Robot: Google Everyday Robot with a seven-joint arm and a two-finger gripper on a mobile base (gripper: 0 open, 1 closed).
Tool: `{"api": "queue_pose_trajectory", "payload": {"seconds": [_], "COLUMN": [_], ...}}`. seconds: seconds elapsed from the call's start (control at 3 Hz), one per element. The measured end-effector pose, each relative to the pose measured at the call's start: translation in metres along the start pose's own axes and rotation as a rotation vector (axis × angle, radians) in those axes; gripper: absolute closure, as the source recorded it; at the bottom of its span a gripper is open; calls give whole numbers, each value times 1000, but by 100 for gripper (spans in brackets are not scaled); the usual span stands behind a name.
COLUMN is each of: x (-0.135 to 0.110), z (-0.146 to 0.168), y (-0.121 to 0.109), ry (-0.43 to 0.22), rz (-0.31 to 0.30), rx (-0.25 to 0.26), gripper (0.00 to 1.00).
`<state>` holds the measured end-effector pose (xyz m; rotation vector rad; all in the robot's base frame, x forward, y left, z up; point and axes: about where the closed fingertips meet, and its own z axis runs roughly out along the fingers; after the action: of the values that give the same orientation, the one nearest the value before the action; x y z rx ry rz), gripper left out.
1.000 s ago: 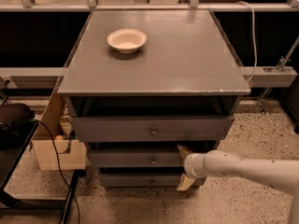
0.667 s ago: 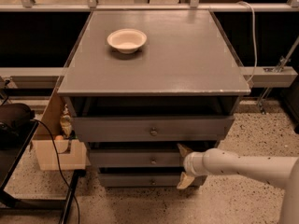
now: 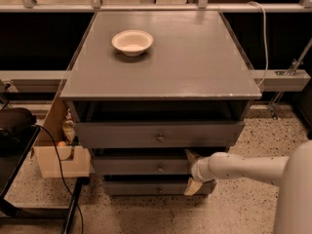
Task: Open middle drawer
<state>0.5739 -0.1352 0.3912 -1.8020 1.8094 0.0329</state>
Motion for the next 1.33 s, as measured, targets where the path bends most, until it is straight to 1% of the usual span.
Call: {"api": "queue_pose_trajectory", "payload": {"seconds": [0.33, 0.67, 1.0, 1.33], "x": [6, 14, 14, 13], "z": [4, 7, 7, 7], "y": [2, 7, 7, 10], "ry": [26, 66, 66, 82], "rz": [19, 45, 45, 44], "rx": [-28, -76, -76, -99], "gripper": [0, 0, 0, 0]}}
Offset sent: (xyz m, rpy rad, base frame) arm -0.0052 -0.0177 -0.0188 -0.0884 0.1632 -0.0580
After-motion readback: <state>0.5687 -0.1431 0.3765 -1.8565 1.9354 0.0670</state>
